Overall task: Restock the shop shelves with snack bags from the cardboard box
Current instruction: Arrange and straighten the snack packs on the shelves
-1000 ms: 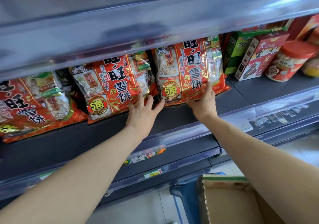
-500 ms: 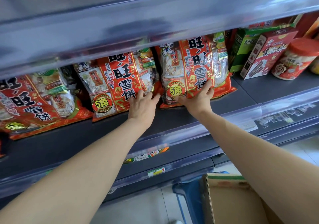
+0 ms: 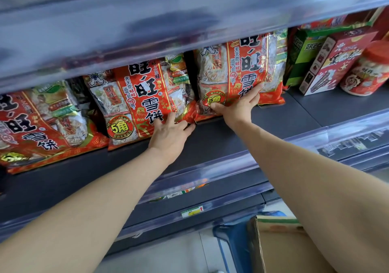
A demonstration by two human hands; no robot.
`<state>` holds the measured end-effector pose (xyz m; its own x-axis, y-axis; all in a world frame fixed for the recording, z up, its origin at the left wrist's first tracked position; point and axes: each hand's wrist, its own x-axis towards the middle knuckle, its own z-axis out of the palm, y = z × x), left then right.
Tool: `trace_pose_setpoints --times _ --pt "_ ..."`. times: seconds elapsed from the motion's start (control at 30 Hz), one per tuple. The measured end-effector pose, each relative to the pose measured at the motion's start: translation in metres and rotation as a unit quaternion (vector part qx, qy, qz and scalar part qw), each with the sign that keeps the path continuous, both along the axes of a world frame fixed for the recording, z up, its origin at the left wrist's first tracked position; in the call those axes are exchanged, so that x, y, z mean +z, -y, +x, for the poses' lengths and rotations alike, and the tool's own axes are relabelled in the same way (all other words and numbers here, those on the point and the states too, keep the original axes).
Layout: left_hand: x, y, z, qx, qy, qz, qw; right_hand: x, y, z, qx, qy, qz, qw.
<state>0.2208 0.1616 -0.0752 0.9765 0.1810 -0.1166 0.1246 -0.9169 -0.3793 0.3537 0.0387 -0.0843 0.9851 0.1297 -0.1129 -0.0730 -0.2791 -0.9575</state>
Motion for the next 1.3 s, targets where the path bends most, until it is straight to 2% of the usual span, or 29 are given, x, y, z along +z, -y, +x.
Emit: trace_pose_setpoints --times 0.17,0.47,0.6,0.83,1.07,1.17,1.3 --pt "0.005 0.0 -0.001 -0.01 -0.014 0.008 1.0 0.0 0.004 0.0 0.002 0.001 0.0 1.0" --pt "-0.004 0.016 -0.002 -0.011 0.028 -0.007 1.0 -0.002 0.007 -0.001 0.006 0.005 -0.019 1.0" --pt "-0.005 0.02 0.008 -0.013 0.005 -0.002 1.0 0.0 0.012 0.0 0.017 -0.002 -0.009 1.0" --pt "0.0 0.031 0.024 0.021 -0.065 0.013 0.998 0.005 0.042 0.023 -0.067 -0.039 0.137 0.988" --pt "-0.003 0.035 0.04 0.052 -0.079 0.007 0.995 0.003 0.035 0.045 -0.024 -0.108 0.277 0.954" --pt "-0.003 0.04 0.039 0.053 -0.083 0.009 0.995 0.002 0.042 0.044 -0.017 -0.104 0.258 0.96" --pt "-0.002 0.047 0.033 0.041 -0.074 -0.005 0.996 0.007 0.053 0.043 -0.032 -0.072 0.184 0.98"
